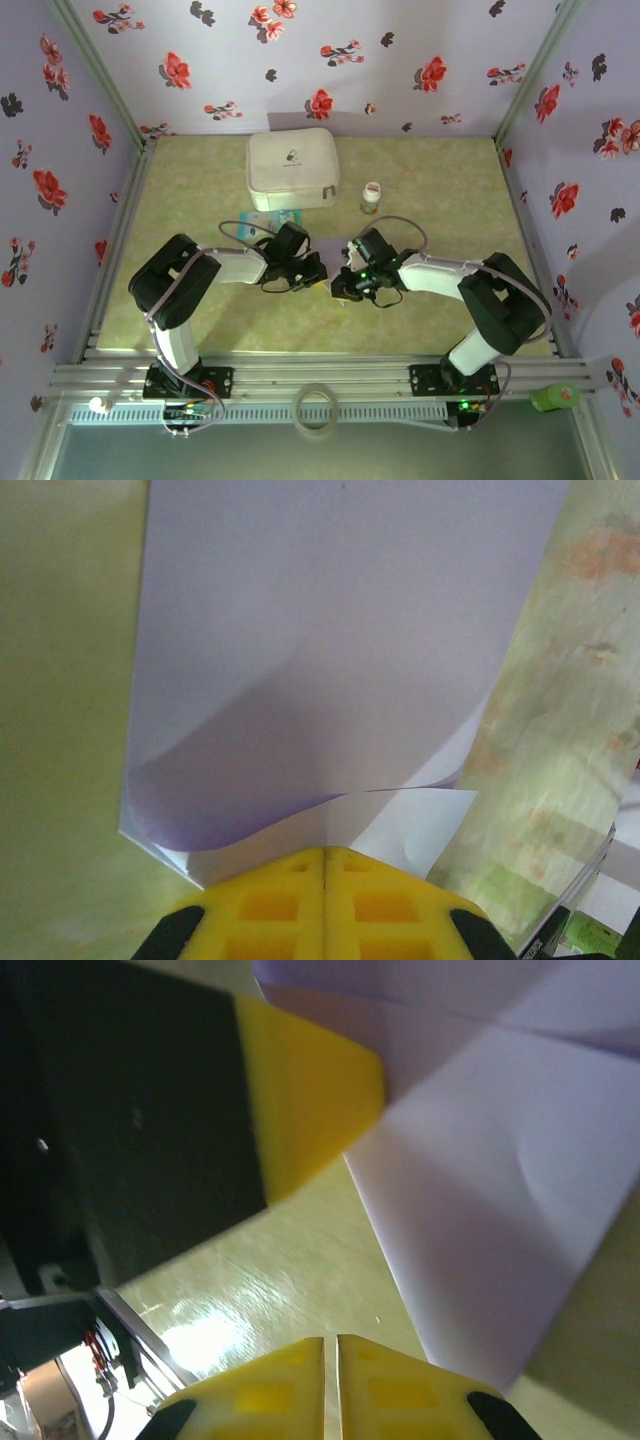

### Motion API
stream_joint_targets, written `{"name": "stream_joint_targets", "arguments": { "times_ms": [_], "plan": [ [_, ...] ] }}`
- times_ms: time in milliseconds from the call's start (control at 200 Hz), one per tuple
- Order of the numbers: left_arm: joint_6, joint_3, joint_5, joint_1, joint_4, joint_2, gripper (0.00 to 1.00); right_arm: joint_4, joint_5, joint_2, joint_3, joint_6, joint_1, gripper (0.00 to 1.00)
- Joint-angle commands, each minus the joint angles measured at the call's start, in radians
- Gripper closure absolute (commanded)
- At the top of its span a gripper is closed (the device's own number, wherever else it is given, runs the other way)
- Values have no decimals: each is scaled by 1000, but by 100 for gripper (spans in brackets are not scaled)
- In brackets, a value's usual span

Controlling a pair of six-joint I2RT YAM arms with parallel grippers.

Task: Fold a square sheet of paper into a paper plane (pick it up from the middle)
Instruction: Third fold the triangle at the center of the table.

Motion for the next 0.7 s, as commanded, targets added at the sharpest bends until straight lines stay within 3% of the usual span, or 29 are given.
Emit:
{"name": "stream_joint_targets", "arguments": {
  "times_ms": [0,175,335,690],
  "plan": [
    [20,-16,-52,-5,-73,32,100,18,15,79,43,37,4,89],
    [23,-18,-51,-5,-76,27,100,67,9,137,1,63,3,89],
    [23,-14,-52,-3,-84,29,100,155,-27,99,-103,102,3,87],
    [15,-21,-58,0,-81,35,100,127,-34,-9,-206,97,2,84]
  ]
}}
